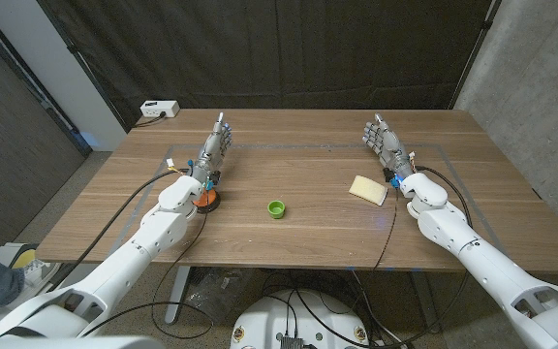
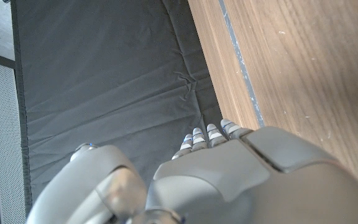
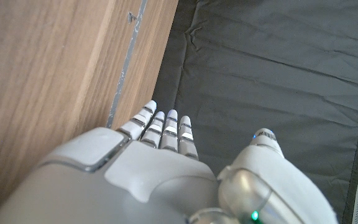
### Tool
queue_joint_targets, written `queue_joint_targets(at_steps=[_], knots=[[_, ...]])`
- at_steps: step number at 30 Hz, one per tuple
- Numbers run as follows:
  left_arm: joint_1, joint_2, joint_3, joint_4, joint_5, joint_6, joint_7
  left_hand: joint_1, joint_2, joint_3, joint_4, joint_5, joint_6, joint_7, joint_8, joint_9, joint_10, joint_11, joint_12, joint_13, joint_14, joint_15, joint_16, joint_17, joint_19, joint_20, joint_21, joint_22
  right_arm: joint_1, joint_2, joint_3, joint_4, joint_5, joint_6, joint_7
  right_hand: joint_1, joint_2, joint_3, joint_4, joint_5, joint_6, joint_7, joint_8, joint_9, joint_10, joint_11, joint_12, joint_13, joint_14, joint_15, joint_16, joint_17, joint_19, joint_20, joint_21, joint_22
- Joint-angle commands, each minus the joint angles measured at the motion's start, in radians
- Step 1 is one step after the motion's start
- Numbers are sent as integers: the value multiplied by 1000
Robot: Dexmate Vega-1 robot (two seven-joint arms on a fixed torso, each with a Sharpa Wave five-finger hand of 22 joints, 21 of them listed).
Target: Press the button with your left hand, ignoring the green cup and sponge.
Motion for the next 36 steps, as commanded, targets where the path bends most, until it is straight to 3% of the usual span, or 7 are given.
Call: queue_joint_targets(at_steps=[1, 7, 14, 22, 36], knots=[[41, 36, -4, -82, 20, 14, 23, 9, 4, 1, 6, 4, -4, 0, 7, 2, -4, 2, 5, 1, -3, 2, 7, 3, -9, -32, 8, 5, 9, 3, -11, 5, -14, 2, -1, 10, 0, 7, 2, 6, 9, -3, 5, 2, 10, 2, 7, 2, 10, 0, 6, 3, 8, -31, 6, 5], [110, 78, -26, -167, 17, 10, 40, 14, 9, 1, 3, 6, 3, 0, 9, 2, 6, 2, 9, 1, 6, 7, 10, 3, -6, -27, 10, 5, 4, 4, -16, -4, -25, 11, -6, 11, 1, 7, 1, 6, 8, -3, 6, 2, 9, 1, 7, 2, 10, 1, 6, 2, 8, -30, 4, 5], [161, 105, -51, -203, 3, -39, 10, 27, 18, 0, -2, 8, 32, 7, 19, 2, 36, 8, 19, 1, 38, 6, 19, 3, 22, -20, 20, 4, -6, -5, -24, -35, -44, 11, -15, 10, 1, 6, 0, 6, 8, -5, 6, 2, 9, -1, 7, 2, 12, -1, 7, 2, 11, -31, 3, 5], [175, 83, -66, -154, -5, -167, -53, 42, 24, -8, -10, 11, 94, 5, 35, 3, 98, 4, 36, 1, 100, -2, 31, 3, 85, -16, 37, 4, -23, -19, -26, -83, -59, -9, -45, 10, 1, 5, -1, 6, 9, -6, 7, 2, 10, 0, 7, 2, 15, -1, 7, 2, 15, -31, 2, 5], [236, 78, -93, -136, -17, -320, -116, 73, 35, -18, -22, 18, 169, 2, 45, 3, 186, -2, 52, 2, 195, -13, 43, 2, 189, -12, 59, 4, -49, -49, -14, -135, -63, -13, -52, 11, 4, 5, -3, 7, 9, -8, 8, 2, 12, 2, 8, 3, 19, 0, 8, 1, 18, -30, -2, 6]])
